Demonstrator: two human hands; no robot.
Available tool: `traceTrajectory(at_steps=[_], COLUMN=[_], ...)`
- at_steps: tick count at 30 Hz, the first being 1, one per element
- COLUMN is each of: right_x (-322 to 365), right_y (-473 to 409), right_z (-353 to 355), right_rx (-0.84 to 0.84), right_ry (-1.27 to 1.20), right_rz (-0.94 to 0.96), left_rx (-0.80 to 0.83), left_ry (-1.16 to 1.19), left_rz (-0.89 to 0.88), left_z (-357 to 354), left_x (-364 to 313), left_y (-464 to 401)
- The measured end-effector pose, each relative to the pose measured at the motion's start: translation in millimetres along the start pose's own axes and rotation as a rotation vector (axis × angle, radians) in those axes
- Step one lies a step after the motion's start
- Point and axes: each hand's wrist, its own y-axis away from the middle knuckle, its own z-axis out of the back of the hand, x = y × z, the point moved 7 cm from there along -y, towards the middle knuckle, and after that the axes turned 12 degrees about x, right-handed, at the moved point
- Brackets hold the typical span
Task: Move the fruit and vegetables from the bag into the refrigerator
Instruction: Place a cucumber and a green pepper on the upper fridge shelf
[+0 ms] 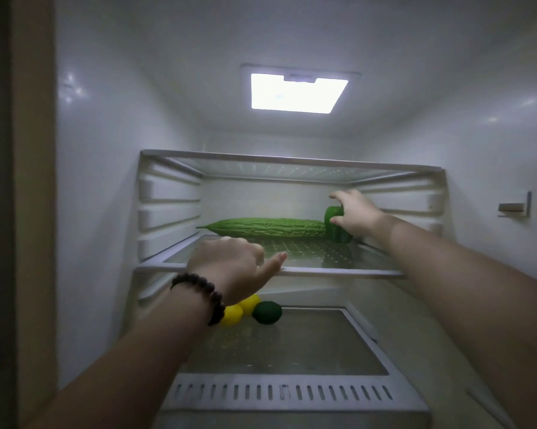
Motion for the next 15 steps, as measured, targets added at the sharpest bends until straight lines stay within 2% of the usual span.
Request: traceTrajectory(at_steps=[3, 8, 15], right_x=[15.7, 47.9, 83.5], right_y=[21.5, 74.1, 179.8], right_z=[1.2, 0.3, -8.3], right_rx=[-0.032, -0.094, -0.152], right_ry=[-0.043, -0.132, -0.209], right_rz=[0.035, 0.116, 0.200], left_rx=[-0.097, -0.050, -0.124], left_ry=[-0.046, -0.027, 0.065], left_rz=[0.044, 0.101, 0.079], left_z=[1.3, -6.8, 2.3], left_x=[-5.0, -18.6, -30.4], left_y=[19.3, 67.1, 137.1])
